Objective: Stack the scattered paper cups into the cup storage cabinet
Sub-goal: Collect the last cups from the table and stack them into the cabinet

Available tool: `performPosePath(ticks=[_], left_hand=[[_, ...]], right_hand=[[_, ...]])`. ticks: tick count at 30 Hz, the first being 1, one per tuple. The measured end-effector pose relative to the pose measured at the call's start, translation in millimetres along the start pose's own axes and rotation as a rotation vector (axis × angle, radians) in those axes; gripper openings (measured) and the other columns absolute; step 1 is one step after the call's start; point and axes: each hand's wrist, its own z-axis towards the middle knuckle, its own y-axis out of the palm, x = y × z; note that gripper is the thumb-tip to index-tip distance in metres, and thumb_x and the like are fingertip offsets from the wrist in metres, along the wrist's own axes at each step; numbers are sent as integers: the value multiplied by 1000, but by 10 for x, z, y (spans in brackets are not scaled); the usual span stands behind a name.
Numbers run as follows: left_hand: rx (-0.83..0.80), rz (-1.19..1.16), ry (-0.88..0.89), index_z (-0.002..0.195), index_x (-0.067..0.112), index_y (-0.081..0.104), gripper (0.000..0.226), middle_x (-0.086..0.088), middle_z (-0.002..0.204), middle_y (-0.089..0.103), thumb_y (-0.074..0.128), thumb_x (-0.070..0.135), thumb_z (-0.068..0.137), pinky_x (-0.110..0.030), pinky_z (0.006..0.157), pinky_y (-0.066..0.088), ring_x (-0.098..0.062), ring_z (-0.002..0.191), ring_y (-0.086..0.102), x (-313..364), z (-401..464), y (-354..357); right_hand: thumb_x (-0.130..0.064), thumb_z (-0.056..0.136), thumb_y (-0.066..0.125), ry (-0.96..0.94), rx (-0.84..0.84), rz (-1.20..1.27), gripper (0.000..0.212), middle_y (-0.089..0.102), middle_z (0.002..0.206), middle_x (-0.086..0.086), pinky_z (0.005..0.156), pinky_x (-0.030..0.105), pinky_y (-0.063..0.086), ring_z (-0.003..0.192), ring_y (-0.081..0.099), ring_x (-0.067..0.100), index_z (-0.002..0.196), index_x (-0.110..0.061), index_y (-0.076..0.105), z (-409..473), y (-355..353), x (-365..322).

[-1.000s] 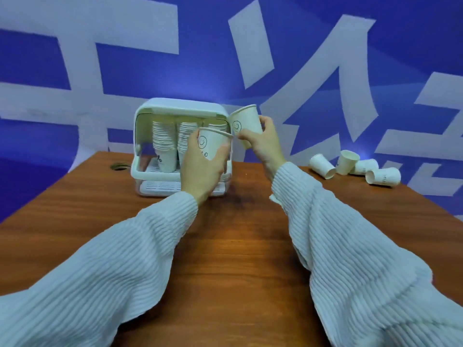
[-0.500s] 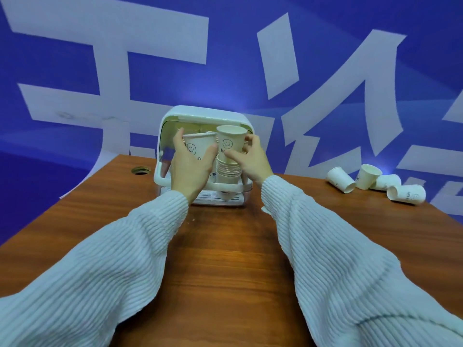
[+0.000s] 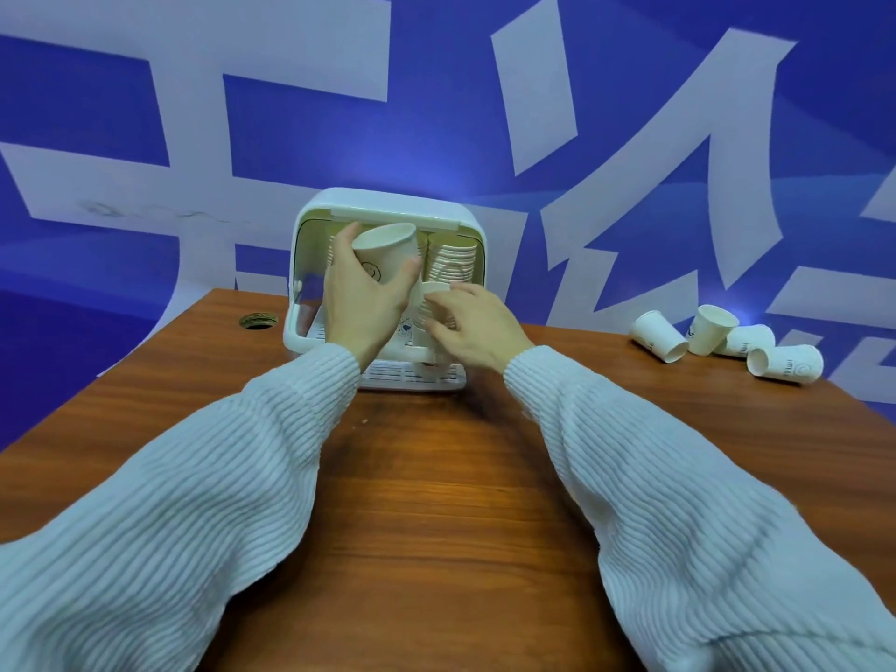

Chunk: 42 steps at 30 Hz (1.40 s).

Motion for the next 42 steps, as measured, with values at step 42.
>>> performPosePath(ticks=[42], left_hand=[[-656, 197, 376, 142, 24, 50, 51, 3, 139, 48, 62, 39, 95, -39, 102, 48, -14, 126, 48, 103, -1111, 2380]], right_hand=[[-29, 94, 58, 1010, 502, 264, 52, 58, 133, 1, 100, 39, 47, 124, 53, 22, 145, -27, 49, -1659, -48, 2191]])
